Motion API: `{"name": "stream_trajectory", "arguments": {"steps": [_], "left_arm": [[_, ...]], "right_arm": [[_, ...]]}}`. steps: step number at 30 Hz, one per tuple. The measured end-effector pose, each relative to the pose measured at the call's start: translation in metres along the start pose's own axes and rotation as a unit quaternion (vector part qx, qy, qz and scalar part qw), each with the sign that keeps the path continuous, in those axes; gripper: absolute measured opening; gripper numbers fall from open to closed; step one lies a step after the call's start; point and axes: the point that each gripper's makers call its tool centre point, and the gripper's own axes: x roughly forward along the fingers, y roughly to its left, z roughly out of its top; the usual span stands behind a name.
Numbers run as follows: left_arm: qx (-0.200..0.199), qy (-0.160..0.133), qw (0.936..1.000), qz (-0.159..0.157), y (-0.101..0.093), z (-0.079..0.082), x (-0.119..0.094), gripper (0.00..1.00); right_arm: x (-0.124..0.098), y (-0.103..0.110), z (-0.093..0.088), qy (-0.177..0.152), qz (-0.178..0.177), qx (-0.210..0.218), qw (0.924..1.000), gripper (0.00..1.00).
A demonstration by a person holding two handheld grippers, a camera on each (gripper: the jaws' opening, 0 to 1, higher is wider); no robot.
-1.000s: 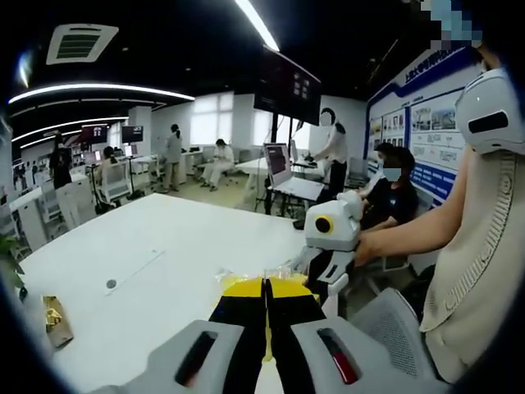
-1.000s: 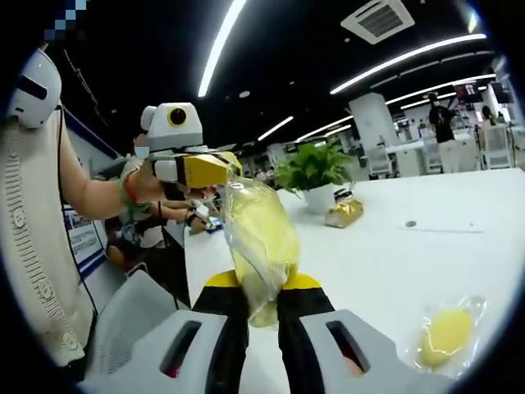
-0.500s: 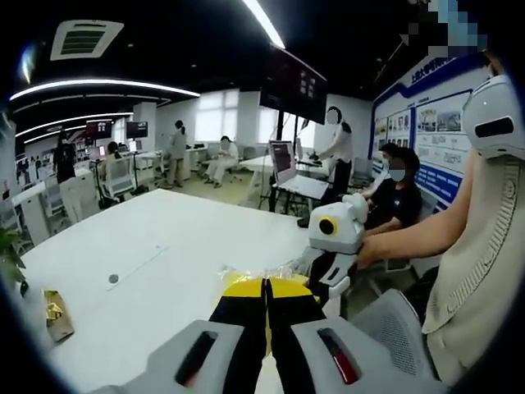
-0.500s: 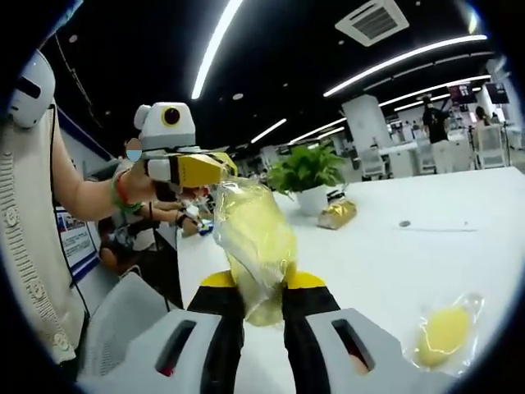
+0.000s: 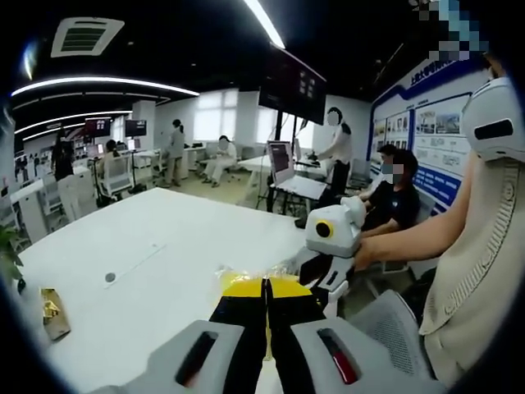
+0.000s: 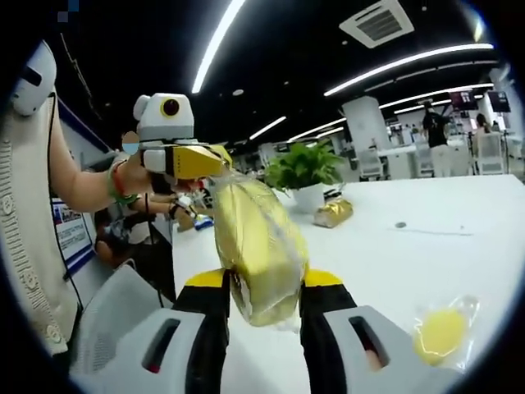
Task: Compare the silicone blocks by pressing each to a similar depth, holding the contact briefly, and releasing to observe deformation and rebound differences across the visible hardness samples.
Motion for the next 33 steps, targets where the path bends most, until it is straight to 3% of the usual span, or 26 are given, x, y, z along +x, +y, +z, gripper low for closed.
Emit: {"name": "stream_trajectory", "arguments": {"steps": [5,12,20,28,33], "left_arm": [[-0.005,0.002,1.0000,0.000,-0.001,-0.001,0.000,0.00],[-0.013,0.007,0.9999,0.001,0.000,-0.006,0.000,0.00],[-0.035,0.021,0.9991,0.010,0.009,-0.025,0.010,0.00],[-0.086,0.026,0.9957,0.020,0.028,-0.052,0.035,0.00],[-0.102,0.039,0.9937,0.027,0.041,-0.074,0.053,0.00]], "right_arm": [[0.001,-0.001,0.000,0.003,-0.003,0.001,1.0000,0.35],[-0.001,-0.006,0.001,-0.001,-0.027,-0.006,0.9996,0.58],[-0.029,-0.012,-0.015,0.026,-0.065,0.007,0.9975,0.72],[-0.086,-0.016,-0.030,0.032,-0.127,0.015,0.9912,0.71],[-0.117,-0.019,-0.038,0.027,-0.174,-0.003,0.9844,0.63]]}}
